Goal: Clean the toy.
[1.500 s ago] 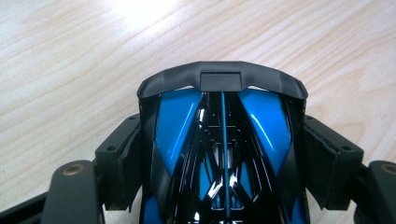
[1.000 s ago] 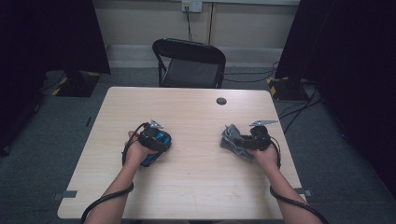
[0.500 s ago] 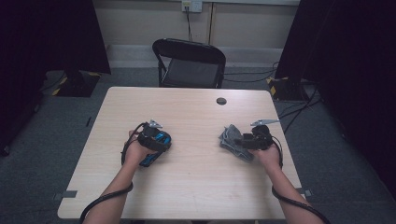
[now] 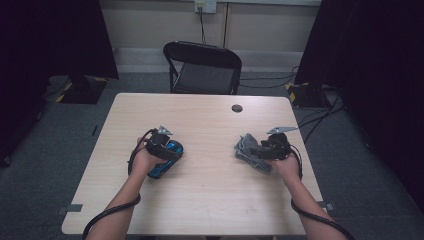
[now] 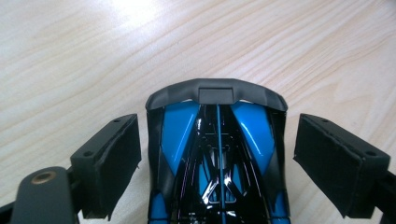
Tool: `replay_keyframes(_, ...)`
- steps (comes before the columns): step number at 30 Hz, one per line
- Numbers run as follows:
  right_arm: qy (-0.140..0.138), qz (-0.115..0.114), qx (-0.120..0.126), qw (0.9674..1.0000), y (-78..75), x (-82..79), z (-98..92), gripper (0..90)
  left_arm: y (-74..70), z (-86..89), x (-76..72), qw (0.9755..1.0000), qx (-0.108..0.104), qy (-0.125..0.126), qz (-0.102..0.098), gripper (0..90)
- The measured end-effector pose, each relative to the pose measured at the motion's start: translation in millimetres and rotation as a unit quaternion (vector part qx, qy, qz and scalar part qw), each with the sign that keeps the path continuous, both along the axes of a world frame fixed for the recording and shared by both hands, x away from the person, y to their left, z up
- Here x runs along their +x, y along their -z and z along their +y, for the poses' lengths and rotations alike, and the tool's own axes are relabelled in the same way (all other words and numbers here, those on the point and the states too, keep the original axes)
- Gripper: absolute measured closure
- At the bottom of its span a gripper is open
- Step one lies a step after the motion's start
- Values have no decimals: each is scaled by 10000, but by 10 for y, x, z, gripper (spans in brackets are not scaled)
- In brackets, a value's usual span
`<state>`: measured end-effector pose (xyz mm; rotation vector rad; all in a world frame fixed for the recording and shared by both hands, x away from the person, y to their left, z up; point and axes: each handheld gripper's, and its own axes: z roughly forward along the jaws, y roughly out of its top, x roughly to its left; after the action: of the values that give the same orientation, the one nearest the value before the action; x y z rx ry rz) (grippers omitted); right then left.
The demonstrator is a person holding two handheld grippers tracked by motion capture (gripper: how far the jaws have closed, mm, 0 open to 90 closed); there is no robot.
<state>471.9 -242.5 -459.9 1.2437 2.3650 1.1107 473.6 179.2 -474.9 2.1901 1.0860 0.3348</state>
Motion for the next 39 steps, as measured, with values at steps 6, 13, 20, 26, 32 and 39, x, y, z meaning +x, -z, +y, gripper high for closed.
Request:
replay_keyframes(6,-82,-56,-97,9999,-54,-6,44,258,-93,9,-15,10000,17,58,30,144)
replay_keyframes(13,-194,-120,-144,9996,-103,-2,135,180,-178,26,-35,10000,-47,39,-7,144)
replay_keyframes(20,-259,-193,-9,9995,-152,-1,183,142,-271,13,-75,9999,-63,144,-61,145)
replay_keyframes(26,-333,-177,-115,9992,-178,-16,217,139,-357,-38,-125,9995,-129,281,-97,147)
replay_keyframes(32,-436,-210,-69,9988,-217,-65,268,139,-426,-127,-182,9988,-199,434,-117,151)
replay_keyframes(39,-599,-238,-61,9979,-259,-110,352,139,-451,-211,-243,9978,-387,531,-99,156)
